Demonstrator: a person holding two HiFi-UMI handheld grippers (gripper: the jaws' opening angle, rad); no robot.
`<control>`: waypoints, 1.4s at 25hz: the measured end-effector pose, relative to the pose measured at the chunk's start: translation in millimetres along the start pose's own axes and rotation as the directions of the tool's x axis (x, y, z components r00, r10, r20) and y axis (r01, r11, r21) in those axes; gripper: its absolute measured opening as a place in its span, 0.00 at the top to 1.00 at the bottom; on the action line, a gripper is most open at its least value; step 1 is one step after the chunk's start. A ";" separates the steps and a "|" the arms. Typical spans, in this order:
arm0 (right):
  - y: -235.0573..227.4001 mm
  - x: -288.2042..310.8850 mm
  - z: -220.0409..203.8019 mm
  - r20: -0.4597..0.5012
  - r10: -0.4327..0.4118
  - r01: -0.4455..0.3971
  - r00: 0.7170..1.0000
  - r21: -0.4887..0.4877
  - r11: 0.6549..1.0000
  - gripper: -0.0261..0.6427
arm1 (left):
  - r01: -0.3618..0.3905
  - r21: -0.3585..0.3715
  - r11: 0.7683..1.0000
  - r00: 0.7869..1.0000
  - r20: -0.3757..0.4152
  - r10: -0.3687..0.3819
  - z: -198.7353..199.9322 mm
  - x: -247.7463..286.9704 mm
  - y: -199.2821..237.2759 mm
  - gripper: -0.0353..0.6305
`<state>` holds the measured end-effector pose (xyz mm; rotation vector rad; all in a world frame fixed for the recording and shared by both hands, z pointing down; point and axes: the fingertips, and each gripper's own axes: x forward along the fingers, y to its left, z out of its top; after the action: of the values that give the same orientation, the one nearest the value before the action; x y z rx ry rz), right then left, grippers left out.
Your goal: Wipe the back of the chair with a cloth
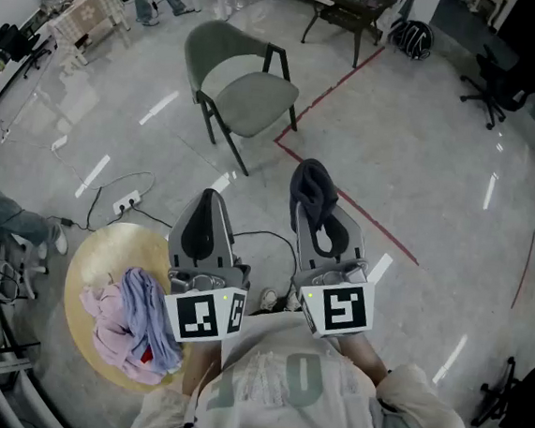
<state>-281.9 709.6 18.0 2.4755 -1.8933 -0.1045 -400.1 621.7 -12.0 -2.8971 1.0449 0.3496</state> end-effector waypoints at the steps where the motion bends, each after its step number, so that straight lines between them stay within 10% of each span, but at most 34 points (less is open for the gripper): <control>1: 0.3 -0.6 0.2 0.007 0.006 -0.006 1.000 -0.002 1.000 0.88 | 0.000 -0.001 1.000 1.000 -0.001 0.000 -0.1 0.1 -0.5 0.92; 35: -82.6 -33.2 -28.0 -0.010 -0.038 0.038 0.999 0.023 0.999 0.87 | -0.085 0.013 0.996 0.996 -0.010 0.085 -15.8 18.0 -26.8 0.92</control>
<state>-209.2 762.6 42.4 2.5228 -1.8551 -0.0721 -366.5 629.3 -1.7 -2.8524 1.1695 0.3305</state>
